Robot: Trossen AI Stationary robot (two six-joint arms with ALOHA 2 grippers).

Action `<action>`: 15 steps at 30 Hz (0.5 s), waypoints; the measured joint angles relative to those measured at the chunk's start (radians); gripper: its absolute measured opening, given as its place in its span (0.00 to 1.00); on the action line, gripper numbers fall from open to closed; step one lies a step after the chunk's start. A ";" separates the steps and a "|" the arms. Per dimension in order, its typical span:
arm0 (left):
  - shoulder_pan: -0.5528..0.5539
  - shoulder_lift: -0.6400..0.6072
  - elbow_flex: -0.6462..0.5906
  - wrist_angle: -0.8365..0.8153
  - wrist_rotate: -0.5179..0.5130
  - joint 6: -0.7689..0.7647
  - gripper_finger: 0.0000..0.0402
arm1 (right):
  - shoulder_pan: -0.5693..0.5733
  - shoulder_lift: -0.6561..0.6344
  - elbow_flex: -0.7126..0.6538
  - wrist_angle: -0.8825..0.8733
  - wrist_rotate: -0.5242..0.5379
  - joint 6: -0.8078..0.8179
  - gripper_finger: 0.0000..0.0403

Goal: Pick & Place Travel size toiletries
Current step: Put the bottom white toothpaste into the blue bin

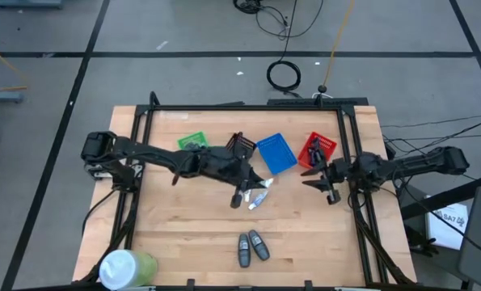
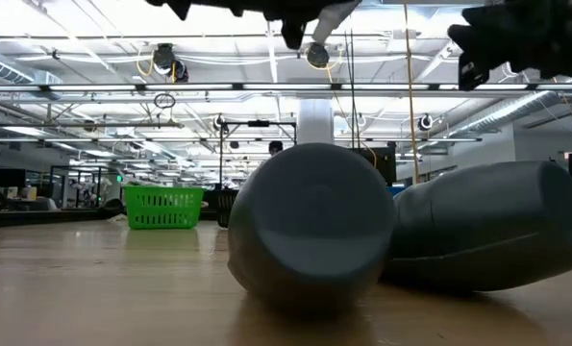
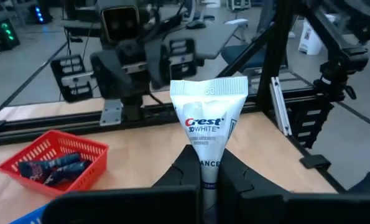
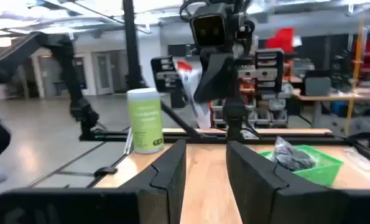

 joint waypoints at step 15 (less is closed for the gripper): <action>0.076 0.016 0.000 -0.028 0.100 0.076 0.02 | 0.040 0.528 0.258 0.161 0.212 0.064 0.61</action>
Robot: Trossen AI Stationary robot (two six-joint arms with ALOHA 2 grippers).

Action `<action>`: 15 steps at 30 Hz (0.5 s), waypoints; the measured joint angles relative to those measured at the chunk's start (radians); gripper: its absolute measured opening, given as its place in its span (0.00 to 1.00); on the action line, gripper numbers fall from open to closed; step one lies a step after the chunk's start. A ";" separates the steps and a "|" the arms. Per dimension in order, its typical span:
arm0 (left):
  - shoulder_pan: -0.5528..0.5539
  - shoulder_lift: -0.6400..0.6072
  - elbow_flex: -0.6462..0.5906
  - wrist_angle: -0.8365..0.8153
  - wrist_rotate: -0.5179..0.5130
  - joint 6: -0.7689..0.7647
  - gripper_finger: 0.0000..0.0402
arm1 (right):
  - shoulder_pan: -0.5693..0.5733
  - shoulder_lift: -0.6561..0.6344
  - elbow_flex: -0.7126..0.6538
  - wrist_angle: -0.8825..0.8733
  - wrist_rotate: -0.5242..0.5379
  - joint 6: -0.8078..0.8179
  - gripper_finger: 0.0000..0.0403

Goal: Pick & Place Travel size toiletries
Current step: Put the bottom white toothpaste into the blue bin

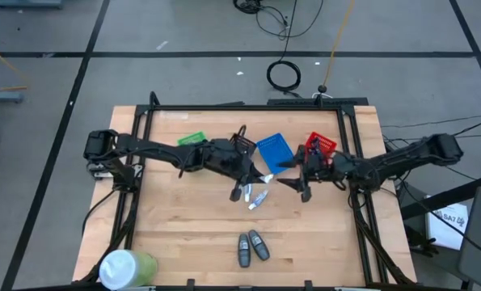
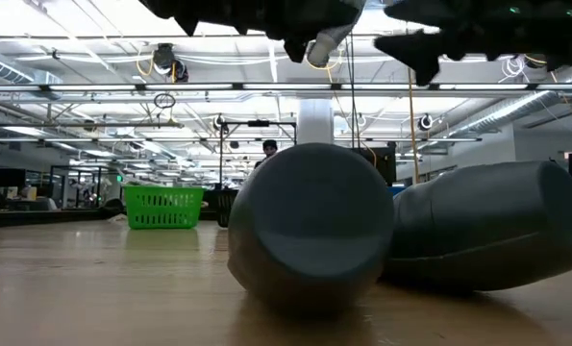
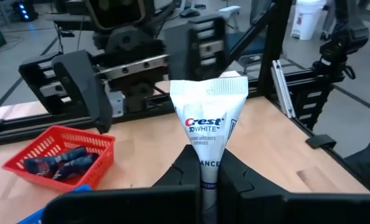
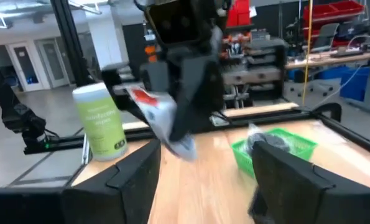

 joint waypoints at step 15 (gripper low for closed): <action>0.022 0.000 0.000 -0.034 -0.004 0.052 0.01 | 0.013 0.249 0.185 0.018 -0.028 0.000 0.58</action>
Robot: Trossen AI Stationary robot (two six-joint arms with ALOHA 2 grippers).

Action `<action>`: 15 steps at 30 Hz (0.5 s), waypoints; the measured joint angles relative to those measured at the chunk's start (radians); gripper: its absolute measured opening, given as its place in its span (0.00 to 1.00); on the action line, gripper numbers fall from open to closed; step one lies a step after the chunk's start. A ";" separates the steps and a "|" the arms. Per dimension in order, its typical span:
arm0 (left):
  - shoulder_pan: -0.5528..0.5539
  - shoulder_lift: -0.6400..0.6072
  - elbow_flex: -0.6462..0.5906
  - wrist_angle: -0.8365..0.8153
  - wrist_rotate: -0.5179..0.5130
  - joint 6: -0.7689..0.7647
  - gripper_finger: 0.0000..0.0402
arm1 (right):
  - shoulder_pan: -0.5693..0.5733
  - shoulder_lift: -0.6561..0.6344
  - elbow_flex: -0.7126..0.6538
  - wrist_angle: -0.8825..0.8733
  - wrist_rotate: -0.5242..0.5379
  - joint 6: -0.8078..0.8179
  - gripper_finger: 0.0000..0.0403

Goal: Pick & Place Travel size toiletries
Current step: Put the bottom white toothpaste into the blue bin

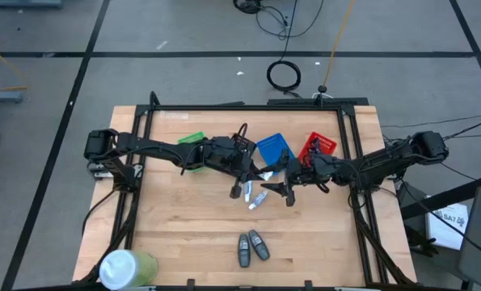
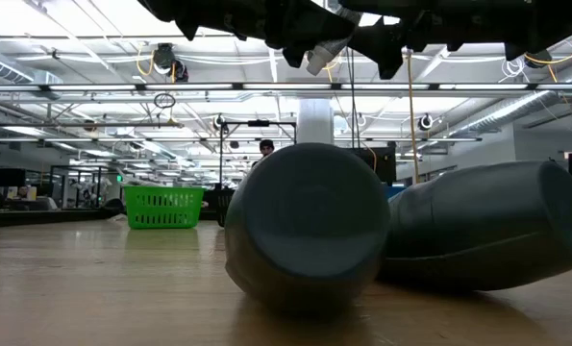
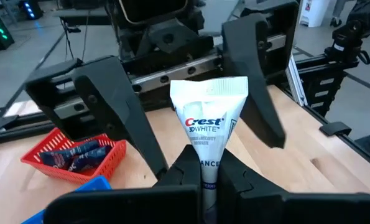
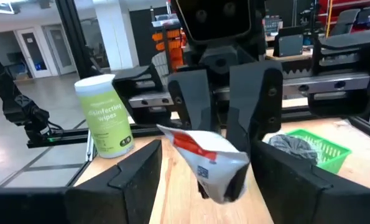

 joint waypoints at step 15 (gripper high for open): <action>-0.002 -0.002 0.001 -0.042 -0.011 -0.032 0.07 | 0.013 -0.009 -0.001 -0.001 0.002 0.008 0.11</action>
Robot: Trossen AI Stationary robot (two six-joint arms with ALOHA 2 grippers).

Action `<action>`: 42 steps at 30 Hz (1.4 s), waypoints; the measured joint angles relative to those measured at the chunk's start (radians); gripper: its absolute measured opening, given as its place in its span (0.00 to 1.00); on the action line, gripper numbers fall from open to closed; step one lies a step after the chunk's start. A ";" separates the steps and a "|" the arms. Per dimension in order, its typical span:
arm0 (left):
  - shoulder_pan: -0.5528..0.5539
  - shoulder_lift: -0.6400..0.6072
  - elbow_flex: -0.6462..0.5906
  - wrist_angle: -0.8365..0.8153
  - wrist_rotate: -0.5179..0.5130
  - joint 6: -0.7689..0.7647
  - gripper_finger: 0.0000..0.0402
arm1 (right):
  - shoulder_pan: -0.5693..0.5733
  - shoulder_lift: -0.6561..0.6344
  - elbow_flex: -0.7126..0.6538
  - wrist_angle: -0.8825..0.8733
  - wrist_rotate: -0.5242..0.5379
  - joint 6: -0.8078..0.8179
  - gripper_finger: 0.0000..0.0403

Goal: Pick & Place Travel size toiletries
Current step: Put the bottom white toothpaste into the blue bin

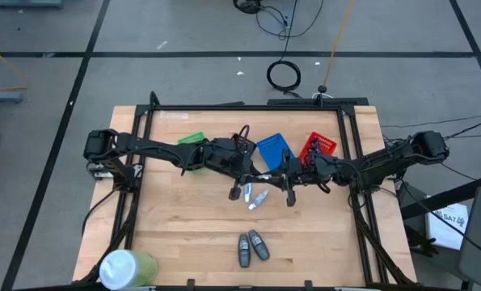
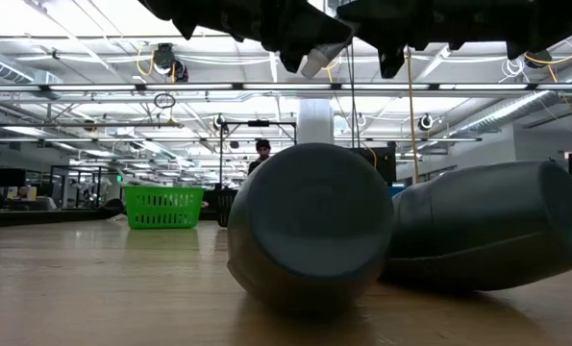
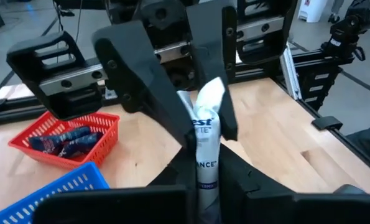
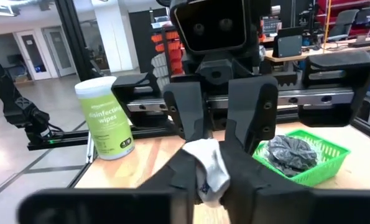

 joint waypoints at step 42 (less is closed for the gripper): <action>-0.087 -0.039 0.135 -0.872 -0.766 -0.485 0.59 | -0.228 -0.112 -0.143 -0.393 0.386 -0.123 0.18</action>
